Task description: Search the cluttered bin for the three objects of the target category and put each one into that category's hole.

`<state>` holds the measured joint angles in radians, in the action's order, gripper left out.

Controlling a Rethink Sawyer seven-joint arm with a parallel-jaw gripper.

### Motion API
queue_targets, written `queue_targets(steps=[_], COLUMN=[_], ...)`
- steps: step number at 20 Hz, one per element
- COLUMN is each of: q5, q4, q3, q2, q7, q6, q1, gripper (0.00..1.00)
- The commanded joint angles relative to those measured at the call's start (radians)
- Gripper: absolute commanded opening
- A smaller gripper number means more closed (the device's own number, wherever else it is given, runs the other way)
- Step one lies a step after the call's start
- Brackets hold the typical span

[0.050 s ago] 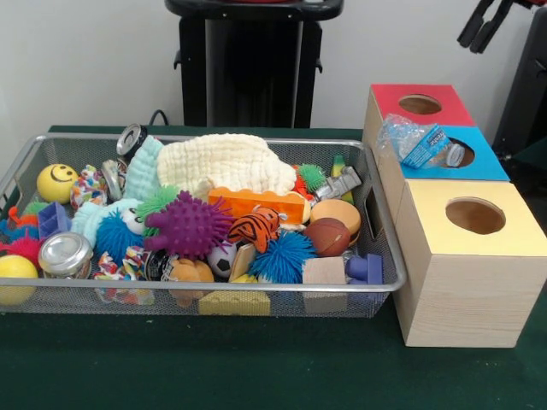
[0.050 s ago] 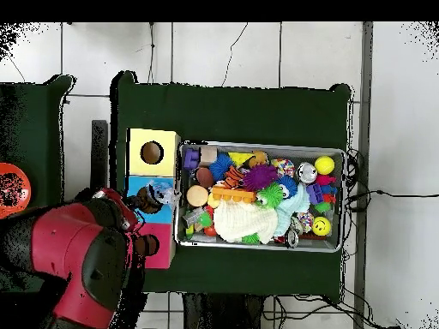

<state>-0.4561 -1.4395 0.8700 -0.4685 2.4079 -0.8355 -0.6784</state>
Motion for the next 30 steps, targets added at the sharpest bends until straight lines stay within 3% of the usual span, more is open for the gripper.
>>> queue_targets(steps=[1, 12, 19, 30], q5=[0.114, 0.236, 0.321, 0.423], q4=[0.103, -0.01, -0.146, -0.192], q3=[-0.111, -0.347, -0.516, -0.614], q2=[-0.084, -0.164, -0.201, -0.195], q7=[-0.146, -0.263, -0.171, -0.036], q6=[-0.04, 0.232, 0.485, 0.63], q1=[0.169, 0.363, 0.461, 0.523], gripper=[0.0, 0.0, 0.0, 0.0])
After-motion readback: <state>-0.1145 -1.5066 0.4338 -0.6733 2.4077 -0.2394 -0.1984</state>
